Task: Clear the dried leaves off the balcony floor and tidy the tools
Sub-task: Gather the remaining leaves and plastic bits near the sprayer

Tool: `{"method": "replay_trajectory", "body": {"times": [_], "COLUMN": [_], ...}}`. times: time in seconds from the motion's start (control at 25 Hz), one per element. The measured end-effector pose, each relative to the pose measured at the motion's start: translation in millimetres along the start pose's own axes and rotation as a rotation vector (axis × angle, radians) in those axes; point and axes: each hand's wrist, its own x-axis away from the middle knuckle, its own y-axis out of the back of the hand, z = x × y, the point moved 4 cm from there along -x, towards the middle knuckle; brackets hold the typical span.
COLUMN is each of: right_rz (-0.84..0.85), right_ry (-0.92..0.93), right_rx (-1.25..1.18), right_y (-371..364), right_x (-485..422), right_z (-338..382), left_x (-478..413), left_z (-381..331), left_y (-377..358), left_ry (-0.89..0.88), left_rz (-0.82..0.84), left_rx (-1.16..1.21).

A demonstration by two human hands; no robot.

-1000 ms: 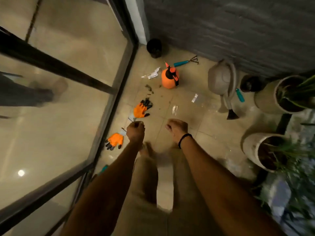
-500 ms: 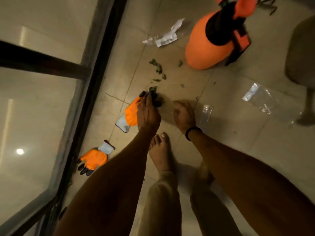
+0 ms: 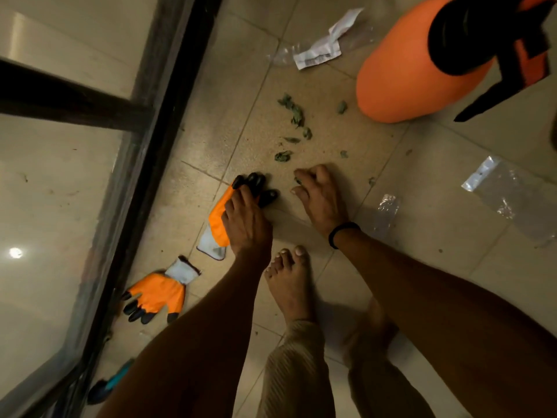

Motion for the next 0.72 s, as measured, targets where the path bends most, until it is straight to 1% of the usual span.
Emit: {"method": "replay_trajectory", "body": {"times": [0.08,0.16,0.2,0.24,0.36,0.44,0.52,0.6,0.68,0.72], "right_rz": [0.008,0.02,0.0,-0.06,-0.32,-0.406,-0.366,-0.273,-0.265,-0.291], "right_ry": [0.046,0.023,-0.014,-0.053,-0.16,-0.247,-0.298,-0.249,-0.168,-0.167], "right_rx": [0.081,0.1,0.06,0.005,-0.171,-0.205,-0.176,-0.106,-0.014,-0.02], "right_y": [-5.2,-7.8,-6.0,0.6,28.6,42.3,50.5,54.0,57.3,61.2], "right_x": [-7.2,-12.6,-13.2,-12.0,-8.7,-14.8,-23.8,-28.6,-34.1,-39.5], "right_z": [4.2,3.5,2.9,3.5,-5.7,-21.2,-38.5,-45.8,-48.2,-48.6], "left_x": [-6.5,-17.6,-24.4,-32.2,-52.0,-55.0,-52.4,-49.0,-50.7,-53.0], "left_z": [-6.6,-26.5,-38.2,-50.0,-75.8,-78.5,-76.7,-73.4,-71.6,-72.0], "left_y": [11.0,22.3,24.3,24.0,14.6,9.1,6.0,2.0,0.6,1.4], "left_ry": [0.004,-0.099,-0.148,-0.183,-0.279,-0.287,-0.284,-0.297,-0.237,-0.174], "left_rz": [-0.082,-0.144,-0.136,-0.102,0.012,0.02,0.005,0.003,-0.001,-0.016], "left_rx": [0.089,0.178,0.199,0.218,0.218,0.207,0.23,0.288,0.4,0.449]}}
